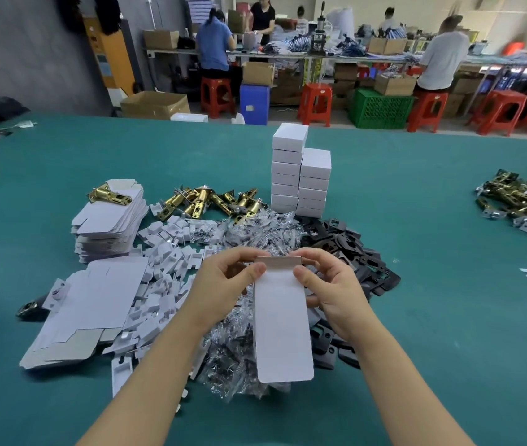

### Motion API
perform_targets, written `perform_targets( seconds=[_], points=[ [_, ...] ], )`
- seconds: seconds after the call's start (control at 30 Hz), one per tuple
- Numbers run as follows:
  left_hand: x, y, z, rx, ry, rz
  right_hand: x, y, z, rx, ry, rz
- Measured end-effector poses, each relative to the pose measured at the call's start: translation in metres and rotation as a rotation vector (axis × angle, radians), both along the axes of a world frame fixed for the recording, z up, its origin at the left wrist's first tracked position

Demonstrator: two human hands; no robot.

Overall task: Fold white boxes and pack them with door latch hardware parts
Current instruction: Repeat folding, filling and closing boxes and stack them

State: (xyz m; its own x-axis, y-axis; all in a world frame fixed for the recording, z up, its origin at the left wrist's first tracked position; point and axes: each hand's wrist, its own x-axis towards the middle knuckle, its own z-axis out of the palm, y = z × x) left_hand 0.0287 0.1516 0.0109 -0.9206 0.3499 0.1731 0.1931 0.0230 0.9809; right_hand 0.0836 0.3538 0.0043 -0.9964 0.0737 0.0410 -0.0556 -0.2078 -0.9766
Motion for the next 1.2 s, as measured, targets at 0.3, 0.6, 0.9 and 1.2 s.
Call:
perform_targets(
  seconds=[0.3, 0.6, 0.9, 1.2],
  points=[
    [-0.005, 0.001, 0.007, -0.037, -0.094, -0.002, 0.004, -0.007, 0.0, 0.136, 0.033, -0.012],
    [-0.005, 0.0, 0.011, -0.263, -0.095, -0.145, 0.004, -0.005, 0.0, 0.223, 0.059, 0.013],
    [-0.002, 0.004, 0.014, -0.201, -0.029, -0.031, 0.007, -0.005, 0.0, 0.087, 0.018, 0.03],
    [-0.002, 0.003, 0.016, -0.032, -0.121, 0.114, 0.013, 0.0, 0.001, -0.005, -0.074, 0.161]
  ],
)
